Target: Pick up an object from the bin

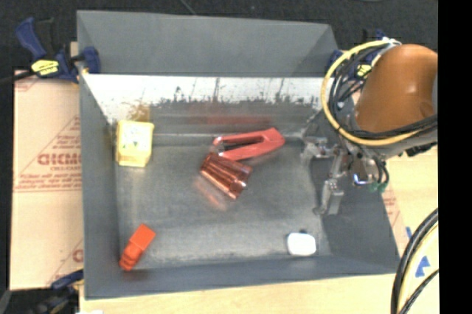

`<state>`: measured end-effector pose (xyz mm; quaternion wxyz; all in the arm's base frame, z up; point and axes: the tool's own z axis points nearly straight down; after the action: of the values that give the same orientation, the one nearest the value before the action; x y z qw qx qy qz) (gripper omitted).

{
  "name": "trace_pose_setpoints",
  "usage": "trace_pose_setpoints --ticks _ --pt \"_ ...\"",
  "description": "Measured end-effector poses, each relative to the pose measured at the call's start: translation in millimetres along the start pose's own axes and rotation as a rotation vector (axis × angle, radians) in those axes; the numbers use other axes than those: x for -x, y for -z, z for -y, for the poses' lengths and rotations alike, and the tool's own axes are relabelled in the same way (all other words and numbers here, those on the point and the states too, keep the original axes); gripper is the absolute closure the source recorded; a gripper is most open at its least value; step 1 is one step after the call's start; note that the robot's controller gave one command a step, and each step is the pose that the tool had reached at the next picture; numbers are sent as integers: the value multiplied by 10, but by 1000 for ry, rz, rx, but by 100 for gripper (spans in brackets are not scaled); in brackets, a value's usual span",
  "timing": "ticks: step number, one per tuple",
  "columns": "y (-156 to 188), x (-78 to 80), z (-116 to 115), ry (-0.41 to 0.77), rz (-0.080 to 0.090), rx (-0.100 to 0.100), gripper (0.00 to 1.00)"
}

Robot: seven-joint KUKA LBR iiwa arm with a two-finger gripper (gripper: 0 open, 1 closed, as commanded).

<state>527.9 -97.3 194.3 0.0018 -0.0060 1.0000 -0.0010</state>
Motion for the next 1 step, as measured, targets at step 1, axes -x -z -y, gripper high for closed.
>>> trace_pose_setpoints --ticks 1 --pt "0 0 0 0 0 0 0"
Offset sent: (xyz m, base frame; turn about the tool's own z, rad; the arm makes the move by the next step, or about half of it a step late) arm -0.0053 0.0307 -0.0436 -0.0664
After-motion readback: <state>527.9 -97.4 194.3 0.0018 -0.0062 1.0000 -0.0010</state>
